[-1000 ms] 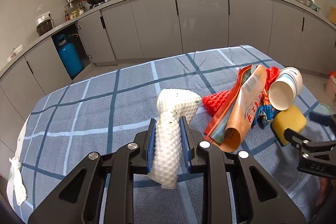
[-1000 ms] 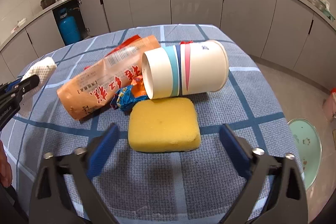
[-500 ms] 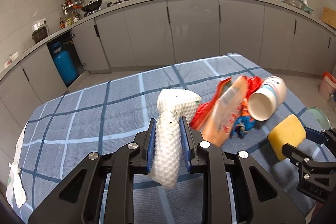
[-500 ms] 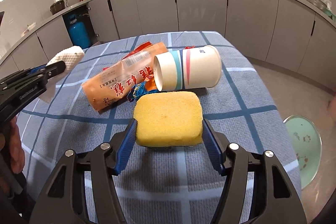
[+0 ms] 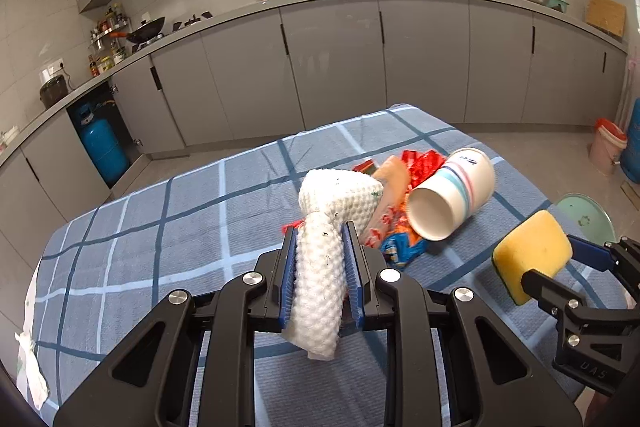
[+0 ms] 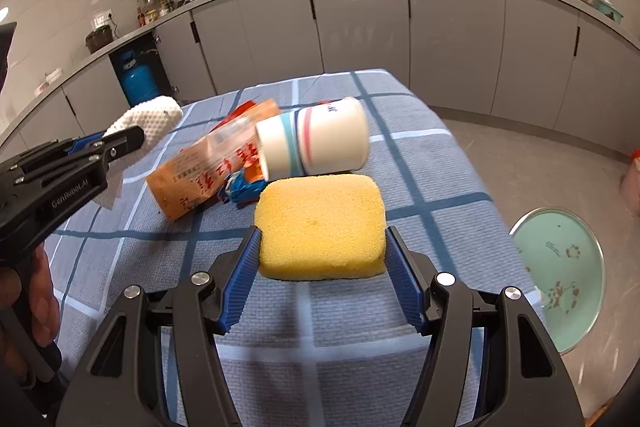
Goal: Collect trash
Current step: 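Carry both sponges over the green basin and open both tools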
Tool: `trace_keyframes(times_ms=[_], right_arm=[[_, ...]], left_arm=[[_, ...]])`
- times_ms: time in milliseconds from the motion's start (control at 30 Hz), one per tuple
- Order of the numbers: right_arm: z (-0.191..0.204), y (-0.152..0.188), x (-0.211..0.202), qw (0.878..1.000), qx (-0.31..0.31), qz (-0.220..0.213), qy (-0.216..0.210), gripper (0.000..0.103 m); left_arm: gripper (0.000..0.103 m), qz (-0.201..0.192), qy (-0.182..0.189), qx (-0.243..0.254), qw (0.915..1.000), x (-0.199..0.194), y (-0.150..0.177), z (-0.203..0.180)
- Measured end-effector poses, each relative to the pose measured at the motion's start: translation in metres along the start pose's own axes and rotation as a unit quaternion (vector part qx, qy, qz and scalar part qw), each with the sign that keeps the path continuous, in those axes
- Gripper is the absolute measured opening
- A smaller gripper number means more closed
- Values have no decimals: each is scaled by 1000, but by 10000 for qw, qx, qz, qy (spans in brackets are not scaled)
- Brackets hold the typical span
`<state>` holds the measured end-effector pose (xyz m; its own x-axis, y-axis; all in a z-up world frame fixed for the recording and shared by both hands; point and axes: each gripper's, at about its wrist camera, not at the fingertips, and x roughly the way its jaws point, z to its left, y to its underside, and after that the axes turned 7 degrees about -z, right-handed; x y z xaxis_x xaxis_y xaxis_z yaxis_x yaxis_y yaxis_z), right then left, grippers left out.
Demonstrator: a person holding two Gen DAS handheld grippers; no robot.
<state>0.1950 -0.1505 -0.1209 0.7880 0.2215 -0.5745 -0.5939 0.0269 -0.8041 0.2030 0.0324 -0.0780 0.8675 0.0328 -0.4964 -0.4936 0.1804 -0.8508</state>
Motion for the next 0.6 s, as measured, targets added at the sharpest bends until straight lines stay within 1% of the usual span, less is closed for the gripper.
trace_keyframes(times_ms=[333, 600], right_arm=[[-31, -3, -11, 9994, 223, -151, 196, 62], [-61, -3, -16, 9981, 421, -218, 384, 62]], left_arm=[[24, -89, 216, 215, 9995, -1, -13, -33], [24, -106, 484, 418, 9979, 4, -18, -65]])
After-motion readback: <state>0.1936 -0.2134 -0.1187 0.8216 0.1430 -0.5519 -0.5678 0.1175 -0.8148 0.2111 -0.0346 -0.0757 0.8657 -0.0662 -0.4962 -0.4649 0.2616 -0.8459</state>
